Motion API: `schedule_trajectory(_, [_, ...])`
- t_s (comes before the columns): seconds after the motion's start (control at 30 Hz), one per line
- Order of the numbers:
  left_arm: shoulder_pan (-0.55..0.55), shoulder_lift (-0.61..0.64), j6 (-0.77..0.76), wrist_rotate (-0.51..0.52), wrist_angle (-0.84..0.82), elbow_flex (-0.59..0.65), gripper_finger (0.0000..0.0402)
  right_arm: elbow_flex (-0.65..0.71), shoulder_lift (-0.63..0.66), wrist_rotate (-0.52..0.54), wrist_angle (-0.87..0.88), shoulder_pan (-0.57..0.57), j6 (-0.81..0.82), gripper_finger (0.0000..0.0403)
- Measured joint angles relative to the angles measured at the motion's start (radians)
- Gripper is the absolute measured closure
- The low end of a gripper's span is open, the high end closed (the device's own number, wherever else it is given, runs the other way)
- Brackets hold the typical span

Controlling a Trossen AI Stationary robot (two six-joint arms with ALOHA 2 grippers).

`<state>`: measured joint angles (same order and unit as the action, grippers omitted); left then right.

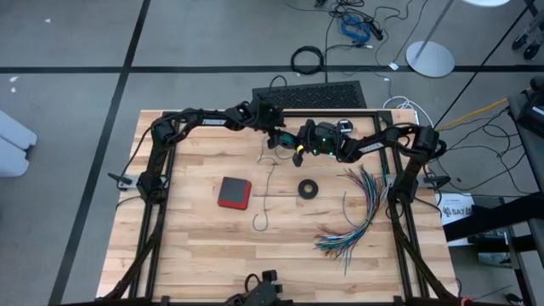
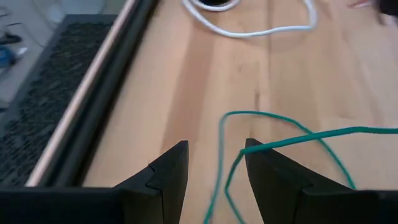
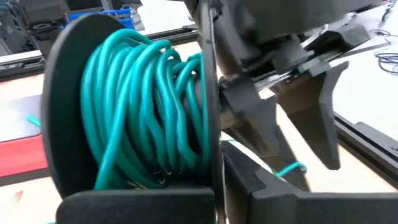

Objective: Coiling cords
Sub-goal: Coil the green wire cable on the spool

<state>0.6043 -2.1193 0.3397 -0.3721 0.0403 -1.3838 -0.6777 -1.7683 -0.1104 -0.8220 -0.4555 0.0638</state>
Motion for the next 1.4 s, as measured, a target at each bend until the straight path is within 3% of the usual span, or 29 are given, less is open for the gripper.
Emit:
schedule_trajectory(0.2, [-0.006, 0.0, -0.003, 0.034, 0.003, 0.0, 0.0259, 0.0, 0.0, 0.0, -0.005, 0.003, 0.004, 0.0403])
schedule_trajectory(0.4, [-0.011, 0.0, 0.036, -0.036, -0.015, 0.0, 0.0388, 0.0, 0.0, 0.001, 0.001, 0.002, 0.004, 0.0403])
schedule_trajectory(0.77, [-0.003, 0.01, 0.042, 0.036, -0.186, -0.036, 0.0399, -0.001, 0.0, 0.032, 0.177, 0.002, -0.003, 0.0403])
schedule_trajectory(0.9, [0.003, 0.01, 0.041, 0.043, -0.226, -0.036, 0.04, -0.001, 0.0, -0.01, 0.176, 0.002, -0.01, 0.0403])
schedule_trajectory(1.03, [0.005, 0.011, 0.093, 0.199, -0.31, -0.036, 0.0401, -0.001, 0.0, -0.023, 0.211, 0.002, -0.016, 0.0403])
schedule_trajectory(1.4, [0.018, 0.014, 0.123, 0.246, -0.351, -0.036, 0.0401, -0.001, -0.001, 0.028, 0.313, -0.02, -0.026, 0.0403])
